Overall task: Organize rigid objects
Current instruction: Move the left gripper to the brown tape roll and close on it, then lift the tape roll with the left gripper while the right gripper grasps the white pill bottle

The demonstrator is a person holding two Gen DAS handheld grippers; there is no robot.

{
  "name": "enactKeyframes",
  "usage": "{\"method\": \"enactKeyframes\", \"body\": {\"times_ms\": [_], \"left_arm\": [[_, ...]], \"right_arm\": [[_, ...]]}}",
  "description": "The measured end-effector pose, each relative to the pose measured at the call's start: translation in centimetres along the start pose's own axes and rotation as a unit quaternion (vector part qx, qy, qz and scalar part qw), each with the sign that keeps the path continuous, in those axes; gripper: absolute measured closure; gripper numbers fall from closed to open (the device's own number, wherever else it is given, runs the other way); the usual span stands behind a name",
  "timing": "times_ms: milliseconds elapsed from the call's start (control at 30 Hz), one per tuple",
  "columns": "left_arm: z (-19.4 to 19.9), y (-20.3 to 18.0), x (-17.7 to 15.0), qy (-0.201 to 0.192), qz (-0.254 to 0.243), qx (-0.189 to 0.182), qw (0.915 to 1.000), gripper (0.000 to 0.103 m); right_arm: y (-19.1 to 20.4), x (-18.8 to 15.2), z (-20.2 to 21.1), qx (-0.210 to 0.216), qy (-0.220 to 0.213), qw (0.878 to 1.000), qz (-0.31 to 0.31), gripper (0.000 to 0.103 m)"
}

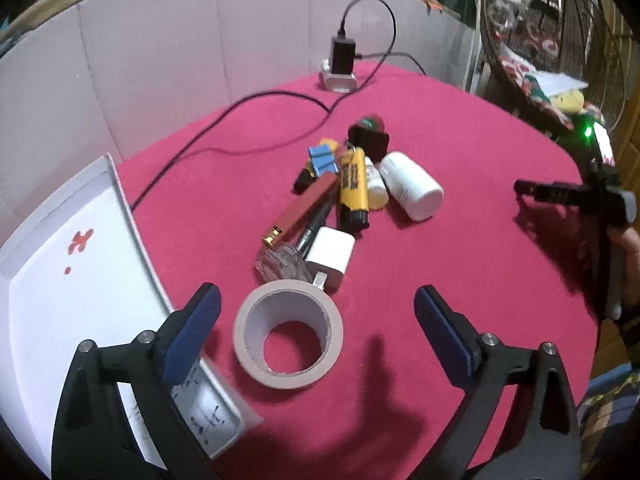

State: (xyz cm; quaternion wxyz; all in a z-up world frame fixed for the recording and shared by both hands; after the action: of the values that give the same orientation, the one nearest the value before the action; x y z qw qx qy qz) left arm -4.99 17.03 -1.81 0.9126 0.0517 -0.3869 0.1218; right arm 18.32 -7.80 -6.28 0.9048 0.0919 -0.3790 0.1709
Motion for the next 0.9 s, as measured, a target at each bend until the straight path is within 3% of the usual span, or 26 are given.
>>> {"method": "enactKeyframes", "body": {"times_ms": [67,133,200,300,400,500,633,667,700,733,833,900], "left_arm": [[-0.6,-0.1,-0.2,0.013,-0.007,0.008,0.9999,0.012],[-1.2,-0.1,-0.6,0.032,-0.005,0.013,0.9994,0.027],[-1.1,-0.1,-0.9,0.034,-0.004,0.026,0.9991,0.033],[-0.4,0.8,-1.0,0.024,0.017,0.050,0.9983,0.054],[0.9,0.9,-1.0,0.006,0.055,0.022,0.9982,0.054],[2.0,0.7,-0.7,-0.009,0.042,0.044,0.9981,0.054],[4.6,0.3,-0.6,-0.045,0.065,0.034,0.9963,0.054],[4.9,0.1,-0.6,-0.050,0.069,0.034,0.9957,0.054],[5.4,-0.1,-0.8,-0.057,0.075,0.036,0.9949,0.054],[5.7,-0.3,-0.8,-0.061,0.080,0.037,0.9943,0.054],[6.2,-0.9,-1.3,-0.072,0.099,0.030,0.9920,0.054],[6.4,-1.2,-1.6,-0.074,0.103,0.024,0.9917,0.054]], "right_arm": [[0.0,0.0,0.0,0.000,0.000,1.000,0.000,0.000],[0.0,0.0,0.0,0.000,0.000,1.000,0.000,0.000],[0.0,0.0,0.0,0.000,0.000,1.000,0.000,0.000],[0.0,0.0,0.0,0.000,0.000,1.000,0.000,0.000],[0.0,0.0,0.0,0.000,0.000,1.000,-0.001,0.000],[0.0,0.0,0.2,0.011,-0.005,1.000,-0.004,0.000],[2.6,1.2,3.5,0.090,-0.075,0.993,0.011,0.000],[4.6,1.7,5.1,0.120,-0.105,0.987,0.037,0.000],[5.9,1.7,5.7,0.131,-0.108,0.984,0.059,0.000],[8.4,1.6,6.5,0.172,-0.111,0.975,0.087,0.000],[13.7,0.6,5.9,0.216,-0.069,0.961,0.157,0.000],[14.7,-0.4,4.1,0.237,-0.008,0.957,0.167,0.000]]}}
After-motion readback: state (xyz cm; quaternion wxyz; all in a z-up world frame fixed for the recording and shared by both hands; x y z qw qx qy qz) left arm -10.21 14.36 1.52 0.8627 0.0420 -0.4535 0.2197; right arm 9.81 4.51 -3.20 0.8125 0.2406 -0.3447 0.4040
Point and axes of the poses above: each gripper's, at about its wrist camera, not at the fingertips, and z roughly against the way its jaws point, y to its left, x to its top, the point moved 7 cm from there along -z, roughly the way its jaws point, and after that the axes turned 5 degrees about -y, right-handed, at the moved point
